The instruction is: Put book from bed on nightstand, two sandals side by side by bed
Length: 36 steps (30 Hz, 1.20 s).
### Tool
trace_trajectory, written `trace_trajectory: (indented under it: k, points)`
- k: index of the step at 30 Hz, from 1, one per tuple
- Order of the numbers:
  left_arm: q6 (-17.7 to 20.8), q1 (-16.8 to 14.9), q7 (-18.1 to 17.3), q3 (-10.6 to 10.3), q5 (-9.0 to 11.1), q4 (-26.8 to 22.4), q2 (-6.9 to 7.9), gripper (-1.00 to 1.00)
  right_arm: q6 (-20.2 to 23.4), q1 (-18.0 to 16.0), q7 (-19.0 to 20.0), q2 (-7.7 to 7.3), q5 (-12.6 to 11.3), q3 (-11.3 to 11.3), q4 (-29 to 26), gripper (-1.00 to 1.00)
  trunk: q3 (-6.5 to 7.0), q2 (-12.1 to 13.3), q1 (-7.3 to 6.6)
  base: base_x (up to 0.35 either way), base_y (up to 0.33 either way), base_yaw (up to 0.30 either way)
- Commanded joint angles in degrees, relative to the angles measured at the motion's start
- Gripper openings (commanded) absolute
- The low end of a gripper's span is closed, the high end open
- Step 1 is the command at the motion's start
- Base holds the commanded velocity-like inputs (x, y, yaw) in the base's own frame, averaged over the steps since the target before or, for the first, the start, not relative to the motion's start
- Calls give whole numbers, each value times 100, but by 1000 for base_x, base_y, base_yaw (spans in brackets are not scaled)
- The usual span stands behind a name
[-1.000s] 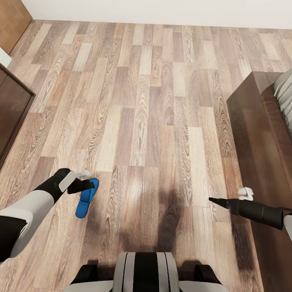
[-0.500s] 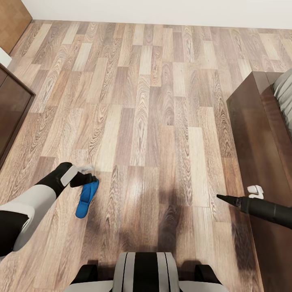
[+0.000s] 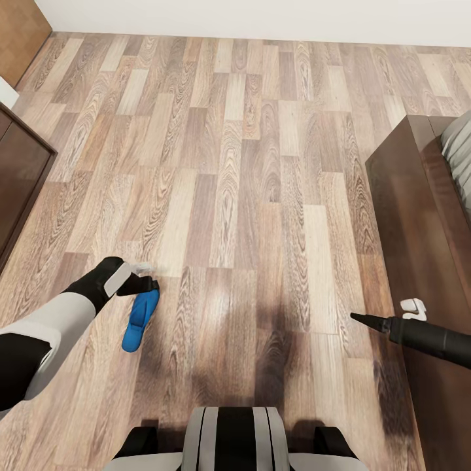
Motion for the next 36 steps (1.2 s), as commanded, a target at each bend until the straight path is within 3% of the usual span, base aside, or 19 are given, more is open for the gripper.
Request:
trace_trajectory:
  k: [1,13,24,36]
  points:
    - [18,-8,49,-69,52,-12,-3,100,20,-3,37,4,23,-2,0,100,-3,-1,-1,0,0,0]
    - [5,-9,73,-209,13,-18,-54,100,20,-3,44,18,23,11,3,100,-224,-15,25,0,0,0]
    - [-74,35,46,-385,-208,-23,-125,100,20,-3,46,21,23,16,2,100,-224,-15,25,0,0,0]
    - [-106,63,24,-453,-290,-24,-152,100,20,-3,46,28,23,19,3,100,-224,-15,25,0,0,0]
